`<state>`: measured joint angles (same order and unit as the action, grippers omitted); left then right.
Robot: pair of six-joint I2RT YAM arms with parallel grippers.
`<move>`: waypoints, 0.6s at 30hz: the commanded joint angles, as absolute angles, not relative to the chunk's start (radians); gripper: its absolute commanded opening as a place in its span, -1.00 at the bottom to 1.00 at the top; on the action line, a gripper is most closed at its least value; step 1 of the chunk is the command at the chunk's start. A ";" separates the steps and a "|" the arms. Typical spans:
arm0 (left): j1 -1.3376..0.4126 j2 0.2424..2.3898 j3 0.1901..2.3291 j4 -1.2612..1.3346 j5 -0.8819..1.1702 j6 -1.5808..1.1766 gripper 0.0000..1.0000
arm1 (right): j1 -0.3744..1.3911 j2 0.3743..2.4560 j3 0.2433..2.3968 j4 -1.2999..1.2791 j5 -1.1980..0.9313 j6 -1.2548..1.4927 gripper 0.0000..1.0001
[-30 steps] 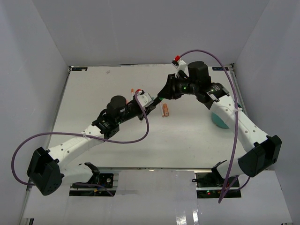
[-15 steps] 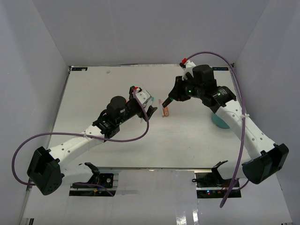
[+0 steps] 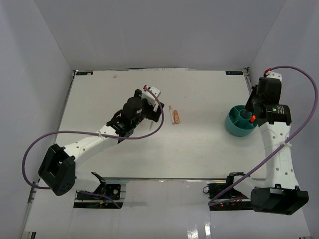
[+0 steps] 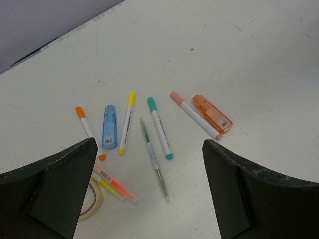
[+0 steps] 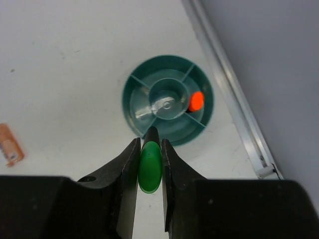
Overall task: Sort the stationery into containers
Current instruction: Place the pen in the storage box.
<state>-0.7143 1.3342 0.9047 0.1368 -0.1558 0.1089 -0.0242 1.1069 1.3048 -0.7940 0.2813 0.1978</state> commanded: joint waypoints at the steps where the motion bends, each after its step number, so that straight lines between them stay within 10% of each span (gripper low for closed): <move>1: -0.698 1.351 0.954 0.078 -0.258 0.051 0.96 | -0.083 1.094 1.319 -0.821 0.432 0.195 -0.85; 18: -0.699 1.290 0.936 0.095 -0.313 0.083 0.96 | -0.253 1.172 1.217 -0.709 0.445 0.222 -0.85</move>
